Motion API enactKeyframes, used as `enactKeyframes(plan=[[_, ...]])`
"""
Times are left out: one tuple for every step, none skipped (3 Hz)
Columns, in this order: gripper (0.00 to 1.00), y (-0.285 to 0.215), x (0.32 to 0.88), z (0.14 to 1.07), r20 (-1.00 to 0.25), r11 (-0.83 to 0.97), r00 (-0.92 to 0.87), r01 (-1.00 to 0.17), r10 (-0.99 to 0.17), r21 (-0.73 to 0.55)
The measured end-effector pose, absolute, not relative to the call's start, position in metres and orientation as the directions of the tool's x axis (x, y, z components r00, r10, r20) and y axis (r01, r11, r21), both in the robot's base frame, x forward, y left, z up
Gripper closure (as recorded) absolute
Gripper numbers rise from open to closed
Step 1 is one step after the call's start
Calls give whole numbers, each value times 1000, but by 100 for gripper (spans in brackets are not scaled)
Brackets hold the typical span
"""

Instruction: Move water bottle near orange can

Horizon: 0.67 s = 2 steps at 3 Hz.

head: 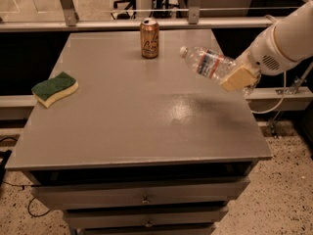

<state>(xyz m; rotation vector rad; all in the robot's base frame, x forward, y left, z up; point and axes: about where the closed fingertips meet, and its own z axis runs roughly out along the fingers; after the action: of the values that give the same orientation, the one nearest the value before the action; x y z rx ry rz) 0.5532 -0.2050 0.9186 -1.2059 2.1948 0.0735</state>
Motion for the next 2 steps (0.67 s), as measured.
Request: enactKeyframes(plan=[[100, -219, 599, 934, -594, 671, -429, -690, -681, -271], [100, -222, 646, 938, -618, 722, -457, -633, -640, -280]])
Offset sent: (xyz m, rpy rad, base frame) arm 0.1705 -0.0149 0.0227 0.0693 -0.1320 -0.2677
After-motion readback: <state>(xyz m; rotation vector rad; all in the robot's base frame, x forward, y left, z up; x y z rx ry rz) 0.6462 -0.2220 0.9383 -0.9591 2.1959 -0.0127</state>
